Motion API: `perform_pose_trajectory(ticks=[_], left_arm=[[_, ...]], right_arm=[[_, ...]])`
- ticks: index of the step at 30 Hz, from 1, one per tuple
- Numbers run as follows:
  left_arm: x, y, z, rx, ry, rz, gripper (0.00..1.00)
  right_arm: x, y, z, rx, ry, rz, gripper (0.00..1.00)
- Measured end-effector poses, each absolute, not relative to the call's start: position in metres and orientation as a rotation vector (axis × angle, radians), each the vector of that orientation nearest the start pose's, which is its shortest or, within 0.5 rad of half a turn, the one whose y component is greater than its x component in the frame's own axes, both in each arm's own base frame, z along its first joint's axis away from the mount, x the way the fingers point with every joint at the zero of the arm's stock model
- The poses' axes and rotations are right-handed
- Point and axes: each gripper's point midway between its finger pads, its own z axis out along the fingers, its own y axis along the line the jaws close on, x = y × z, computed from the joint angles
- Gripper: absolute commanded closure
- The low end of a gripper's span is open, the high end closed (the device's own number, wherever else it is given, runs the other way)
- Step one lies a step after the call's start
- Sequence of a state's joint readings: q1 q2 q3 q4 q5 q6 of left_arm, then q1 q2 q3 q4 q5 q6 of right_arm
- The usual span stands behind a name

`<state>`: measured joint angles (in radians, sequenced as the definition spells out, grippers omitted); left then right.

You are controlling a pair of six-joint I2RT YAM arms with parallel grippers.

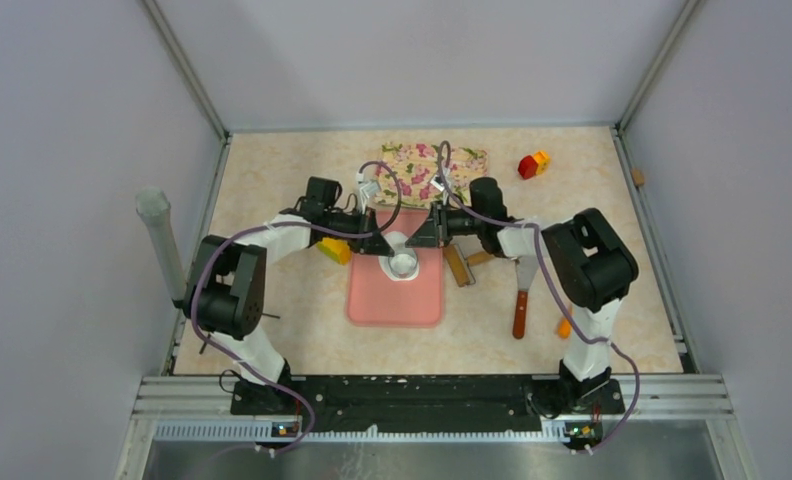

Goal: Roll out the dumpling wrappers from the dough

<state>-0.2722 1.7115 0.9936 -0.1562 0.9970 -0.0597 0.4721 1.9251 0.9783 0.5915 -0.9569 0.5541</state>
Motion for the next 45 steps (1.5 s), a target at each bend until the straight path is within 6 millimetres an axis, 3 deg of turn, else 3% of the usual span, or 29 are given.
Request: perform_pose_trajectory(ticks=[6, 14, 23, 45], left_arm=[[0.302, -0.242, 0.102, 0.699, 2.222, -1.361, 1.0], [0.307, -0.243, 0.084, 0.666, 2.276, -1.327, 1.0], [0.311, -0.241, 0.072, 0.646, 2.308, -1.295, 1.0], [0.317, -0.244, 0.059, 0.619, 2.355, -1.264, 1.0]], right_arm=[[0.309, 0.342, 0.101, -0.688, 2.019, 1.571, 1.0], [0.305, 0.338, 0.073, -0.686, 2.098, 1.56, 1.0], [0.302, 0.337, 0.06, -0.684, 2.133, 1.56, 1.0], [0.305, 0.34, 0.058, -0.699, 2.13, 1.582, 1.0]])
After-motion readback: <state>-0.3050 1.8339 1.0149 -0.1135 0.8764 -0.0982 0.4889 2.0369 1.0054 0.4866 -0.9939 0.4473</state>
